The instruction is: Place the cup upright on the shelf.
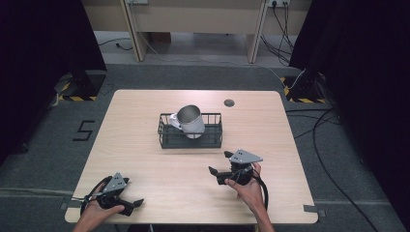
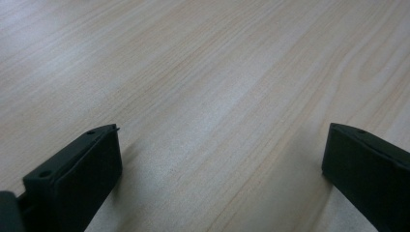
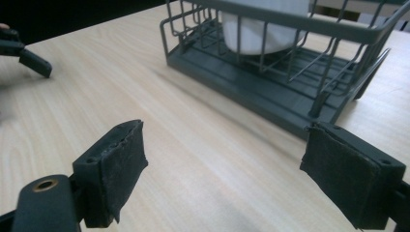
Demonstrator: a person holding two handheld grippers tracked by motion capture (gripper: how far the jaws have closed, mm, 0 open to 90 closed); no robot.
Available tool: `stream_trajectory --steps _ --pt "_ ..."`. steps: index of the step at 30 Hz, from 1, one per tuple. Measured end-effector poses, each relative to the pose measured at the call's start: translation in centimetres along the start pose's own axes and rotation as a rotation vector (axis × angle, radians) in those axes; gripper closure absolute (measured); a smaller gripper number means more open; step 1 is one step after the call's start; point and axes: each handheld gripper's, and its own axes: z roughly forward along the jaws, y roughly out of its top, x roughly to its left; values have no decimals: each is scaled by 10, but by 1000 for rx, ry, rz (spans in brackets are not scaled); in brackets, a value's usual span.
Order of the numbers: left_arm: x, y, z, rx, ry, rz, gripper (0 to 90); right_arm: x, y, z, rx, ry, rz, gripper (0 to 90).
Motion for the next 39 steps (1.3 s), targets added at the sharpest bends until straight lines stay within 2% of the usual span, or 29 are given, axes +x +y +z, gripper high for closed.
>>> stream_trajectory --steps 6,9,16,21,25,31,34,36,39 --pt "-1 0 0 -1 -1 -2 0 7 -6 2 31 3 -4 151" --pt "-1 0 -1 1 0 -1 0 10 -7 1 54 -7 -22 151" --pt "-1 -1 -1 4 0 1 0 19 -9 -2 69 9 -32 152" --pt "-1 -1 -1 4 0 1 0 23 -16 -2 86 16 -18 152" --pt "-1 -1 -1 4 -1 2 0 25 -18 -6 105 -8 -35 152" --pt "-1 -1 -1 4 -1 2 0 25 -27 -12 104 5 3 152" --pt "-1 -1 -1 4 -1 2 0 25 -31 -14 109 6 11 152" --pt "-1 -1 -1 4 -1 2 0 25 -32 -16 121 -10 1 152" --pt "-1 -1 -1 4 -1 2 0 26 -33 -20 110 -3 6 152"
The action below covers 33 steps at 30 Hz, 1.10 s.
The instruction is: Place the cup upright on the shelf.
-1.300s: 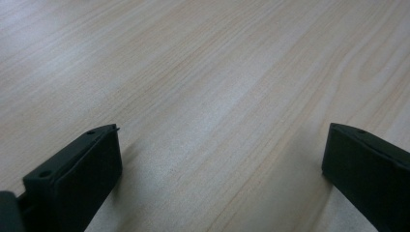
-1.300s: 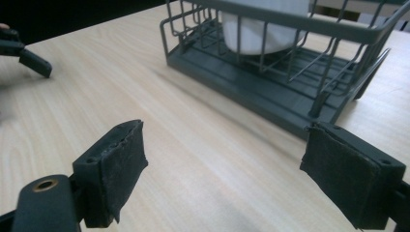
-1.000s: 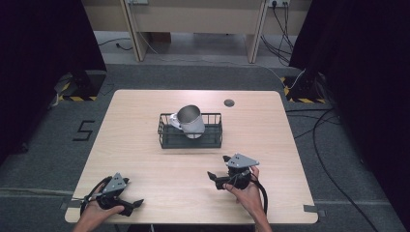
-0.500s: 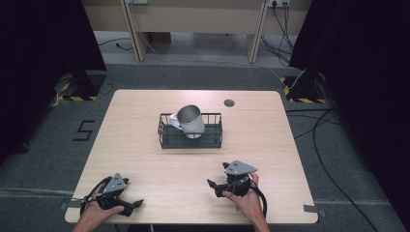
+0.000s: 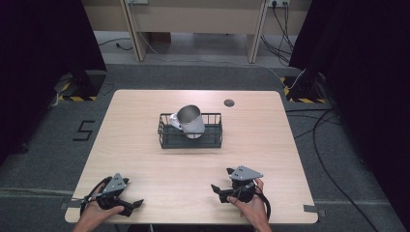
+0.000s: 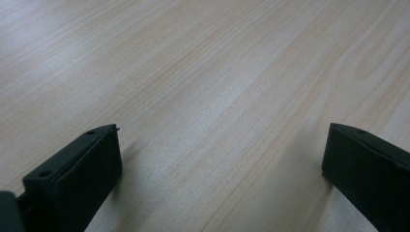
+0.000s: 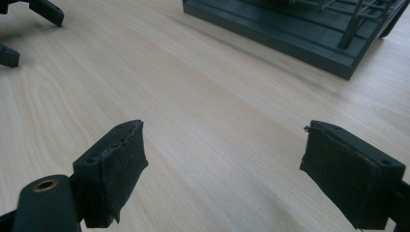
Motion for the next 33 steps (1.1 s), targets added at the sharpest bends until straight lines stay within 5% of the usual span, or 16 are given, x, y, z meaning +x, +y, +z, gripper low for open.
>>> stream_trajectory --steps 17,33 --pt "0 0 0 0 0 1 0 -2 -21 -11 51 -27 45 152" --pt "0 0 0 0 0 1 0 4 -33 -22 131 -95 10 153"
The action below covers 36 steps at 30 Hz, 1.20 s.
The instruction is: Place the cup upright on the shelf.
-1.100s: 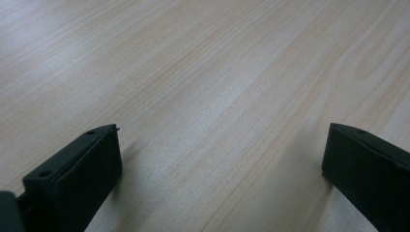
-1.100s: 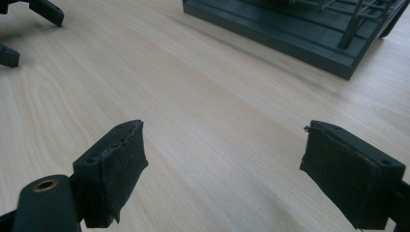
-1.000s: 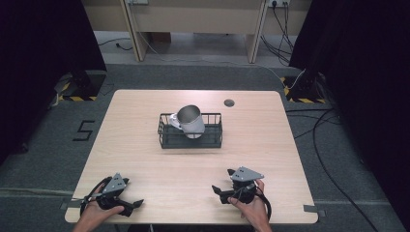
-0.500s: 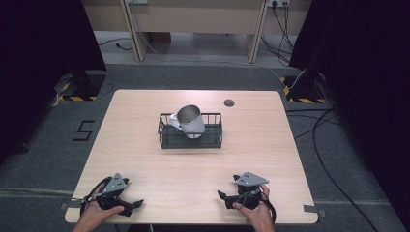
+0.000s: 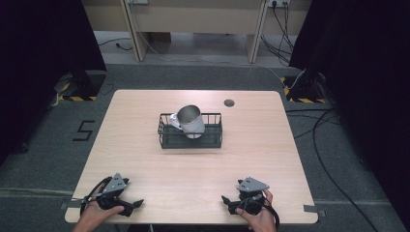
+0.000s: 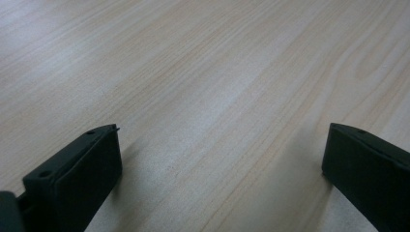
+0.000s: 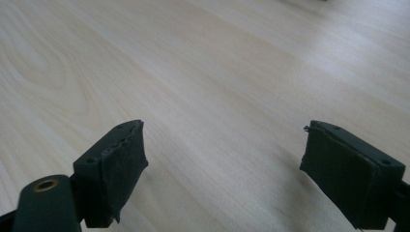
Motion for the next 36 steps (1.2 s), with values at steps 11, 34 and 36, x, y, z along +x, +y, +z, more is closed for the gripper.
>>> stream_trajectory --steps 11,34,36 --pt "0 0 0 -2 0 0 0 7 -4 1 94 -5 -17 4" --pt "0 0 0 -2 1 0 0 6 -8 0 64 -2 -23 3" --pt "0 0 0 -2 1 0 0 6 -8 0 62 -2 -24 3"
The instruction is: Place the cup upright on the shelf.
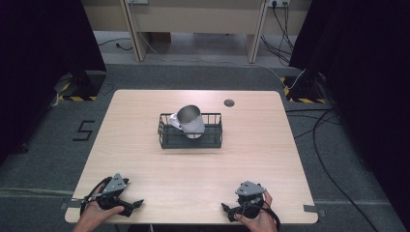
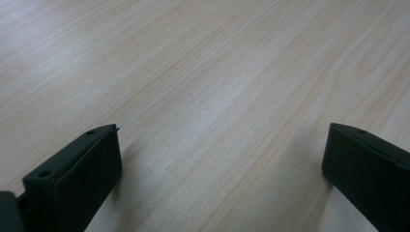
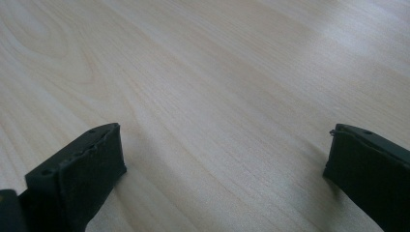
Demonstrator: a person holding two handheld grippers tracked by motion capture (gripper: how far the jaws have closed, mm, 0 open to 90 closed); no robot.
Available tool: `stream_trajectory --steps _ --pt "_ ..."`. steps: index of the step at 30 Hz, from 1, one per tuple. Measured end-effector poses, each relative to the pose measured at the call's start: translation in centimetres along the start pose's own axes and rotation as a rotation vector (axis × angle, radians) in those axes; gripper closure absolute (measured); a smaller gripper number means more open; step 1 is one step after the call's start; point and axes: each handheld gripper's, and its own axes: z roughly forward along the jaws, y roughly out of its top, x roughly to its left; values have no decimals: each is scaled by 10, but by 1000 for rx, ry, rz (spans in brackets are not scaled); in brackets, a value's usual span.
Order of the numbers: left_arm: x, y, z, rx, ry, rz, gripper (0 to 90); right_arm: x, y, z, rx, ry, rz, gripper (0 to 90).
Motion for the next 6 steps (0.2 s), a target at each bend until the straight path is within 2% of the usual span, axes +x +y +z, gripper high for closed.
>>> stream_trajectory --steps 6 --pt "0 0 0 1 0 -1 0 1 0 0 -3 -2 5 3"
